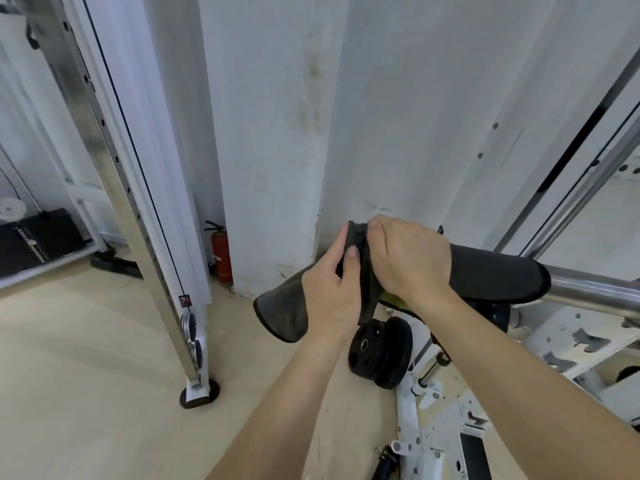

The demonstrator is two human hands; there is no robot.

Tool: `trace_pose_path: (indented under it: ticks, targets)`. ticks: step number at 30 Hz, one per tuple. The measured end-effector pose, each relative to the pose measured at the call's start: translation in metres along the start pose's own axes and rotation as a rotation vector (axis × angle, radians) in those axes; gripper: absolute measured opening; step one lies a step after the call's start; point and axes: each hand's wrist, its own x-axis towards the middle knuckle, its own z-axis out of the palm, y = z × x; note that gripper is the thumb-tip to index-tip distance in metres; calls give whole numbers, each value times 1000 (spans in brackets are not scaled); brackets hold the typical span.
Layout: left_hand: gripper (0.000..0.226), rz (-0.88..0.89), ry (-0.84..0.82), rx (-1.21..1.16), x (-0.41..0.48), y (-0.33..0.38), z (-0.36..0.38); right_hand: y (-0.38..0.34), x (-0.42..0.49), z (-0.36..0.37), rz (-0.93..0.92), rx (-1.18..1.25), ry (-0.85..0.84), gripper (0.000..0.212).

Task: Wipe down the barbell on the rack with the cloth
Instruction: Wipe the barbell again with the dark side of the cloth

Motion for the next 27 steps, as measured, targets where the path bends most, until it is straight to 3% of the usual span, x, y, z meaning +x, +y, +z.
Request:
trace_pose_path:
  ticks: [7, 12, 18, 22, 25, 27]
  targets:
    - [33, -62, 10, -95, 5, 4, -10, -4, -2, -3, -4, 6, 25, 43]
    - [31, 17, 17, 40, -5, -5, -10, -4, -3, -4, 5, 7, 24, 41]
    - [34, -44, 47, -71, -1, 0, 0, -4, -1, -2, 6, -17, 7, 44]
    - [29, 122, 30, 166, 1, -10, -10, -4, -1, -3, -1, -21, 2, 43]
    - [20, 140, 25, 153, 10, -5, -23, -1, -1, -3, -17, -2, 4, 44]
    - [26, 251, 39, 202, 11, -3, -19, 0, -2, -2, -50, 6, 22, 43]
